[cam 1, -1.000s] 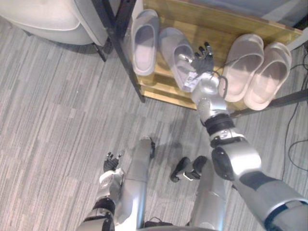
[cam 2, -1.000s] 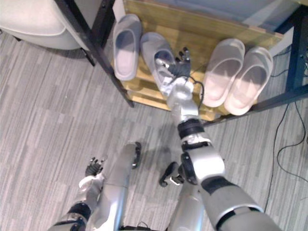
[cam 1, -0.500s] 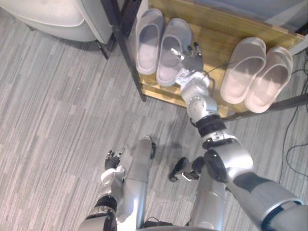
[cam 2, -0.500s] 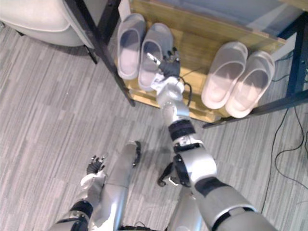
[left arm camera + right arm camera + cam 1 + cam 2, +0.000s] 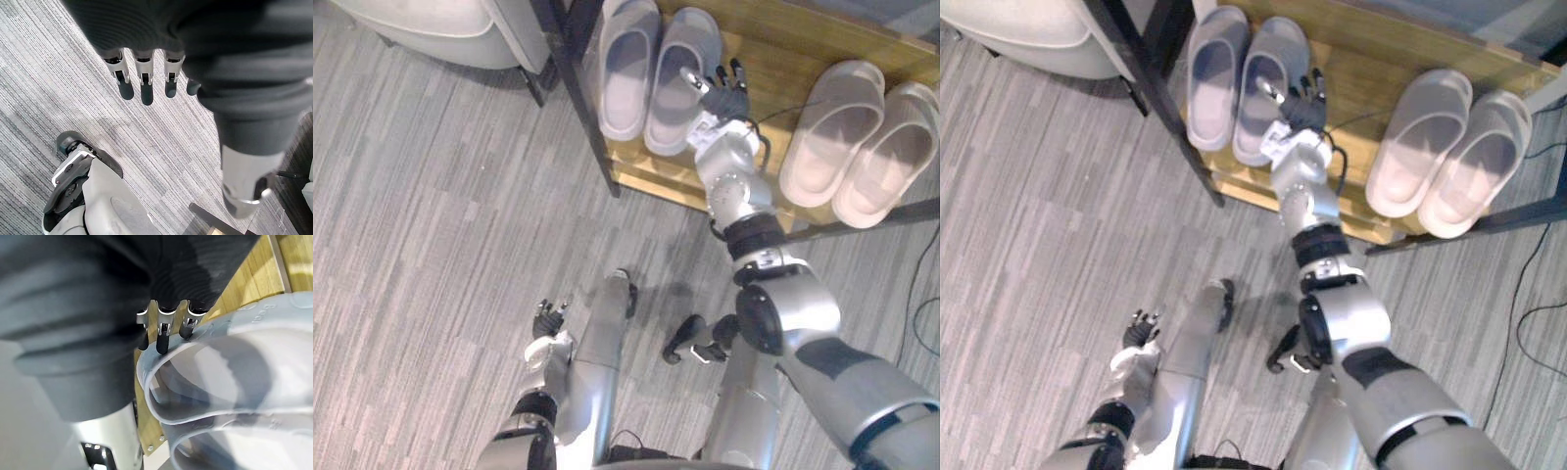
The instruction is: Organize the slippers on the shoe rack
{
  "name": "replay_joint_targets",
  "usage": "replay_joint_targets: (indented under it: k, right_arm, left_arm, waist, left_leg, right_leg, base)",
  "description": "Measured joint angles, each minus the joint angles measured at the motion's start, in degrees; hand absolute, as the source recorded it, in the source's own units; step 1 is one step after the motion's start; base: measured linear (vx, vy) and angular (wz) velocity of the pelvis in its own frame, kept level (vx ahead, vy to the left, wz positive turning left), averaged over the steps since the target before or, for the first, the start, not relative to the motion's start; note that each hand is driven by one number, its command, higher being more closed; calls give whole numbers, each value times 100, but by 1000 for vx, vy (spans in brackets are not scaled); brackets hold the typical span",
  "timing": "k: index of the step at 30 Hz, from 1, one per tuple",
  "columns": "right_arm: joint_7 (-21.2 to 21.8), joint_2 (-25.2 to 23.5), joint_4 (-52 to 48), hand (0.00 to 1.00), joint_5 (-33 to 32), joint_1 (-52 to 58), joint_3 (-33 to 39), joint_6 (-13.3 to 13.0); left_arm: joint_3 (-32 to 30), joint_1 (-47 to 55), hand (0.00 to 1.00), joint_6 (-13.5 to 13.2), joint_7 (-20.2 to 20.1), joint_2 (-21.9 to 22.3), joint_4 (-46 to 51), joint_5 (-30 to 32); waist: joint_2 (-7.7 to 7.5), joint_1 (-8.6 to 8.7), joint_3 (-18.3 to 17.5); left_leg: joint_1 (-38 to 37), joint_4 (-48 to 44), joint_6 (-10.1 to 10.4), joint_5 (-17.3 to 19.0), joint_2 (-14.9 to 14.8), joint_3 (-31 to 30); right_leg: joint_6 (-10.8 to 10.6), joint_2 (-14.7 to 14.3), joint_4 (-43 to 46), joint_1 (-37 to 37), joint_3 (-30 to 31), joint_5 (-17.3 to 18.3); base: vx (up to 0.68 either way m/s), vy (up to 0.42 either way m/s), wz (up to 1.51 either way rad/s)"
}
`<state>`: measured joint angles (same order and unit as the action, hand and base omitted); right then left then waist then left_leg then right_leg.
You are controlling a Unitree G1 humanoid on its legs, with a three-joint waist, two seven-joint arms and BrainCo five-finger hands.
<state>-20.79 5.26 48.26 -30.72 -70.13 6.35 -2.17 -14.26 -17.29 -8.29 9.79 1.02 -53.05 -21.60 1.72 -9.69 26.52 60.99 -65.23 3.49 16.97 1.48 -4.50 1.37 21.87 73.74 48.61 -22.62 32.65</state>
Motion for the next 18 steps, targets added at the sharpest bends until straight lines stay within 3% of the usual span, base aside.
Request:
replay_joint_targets:
  k: [4, 10, 12, 15, 18]
  right_arm:
    - [9, 10, -101, 0, 563, 201, -21, 48]
    - [128, -112, -1346, 0, 1652, 1582, -390, 196]
    - [228, -199, -2013, 0, 2128, 2335, -619, 230]
    - [334, -296, -2712, 0, 2640, 3444, -892, 222]
    - [563, -291, -2778, 0, 3143, 4562, -1058, 202]
  left_arm:
    - [-2, 6, 0, -6, -11, -3, 5, 0]
    - [-96, 235, 0, 3, -133, -14, 161, 31]
    - [-69, 392, 0, 12, -197, -53, 193, 154]
    - [111, 600, 0, 23, -284, -211, 182, 262]
    - [533, 819, 0, 28, -378, -418, 139, 487]
  waist:
    - [-12, 30, 7]
    - [-54, 158, 23]
    - [-108, 287, 11]
    - [-222, 432, -30]
    - [-332, 521, -91]
  left_leg:
    - [-152, -4, -17, 8, -26, 62]
    - [-974, 404, -78, 39, -224, 224]
    - [-1466, 817, -146, -26, -324, 394]
    - [-2182, 1529, -155, -221, -444, 649]
    - [-2889, 2293, -146, -439, -464, 720]
  right_leg:
    - [58, -15, -35, -111, 75, -37]
    - [-60, -221, -588, -860, 96, -173]
    - [25, -264, -983, -1280, 100, -365]
    - [-30, -363, -1650, -1866, 93, -607]
    - [-78, -539, -2439, -2504, 19, -897]
  base:
    - [-4, 13, -7]
    - [2, 23, -16]
    - [38, 17, -12]
    - [64, -11, -12]
    - [101, -7, -10]
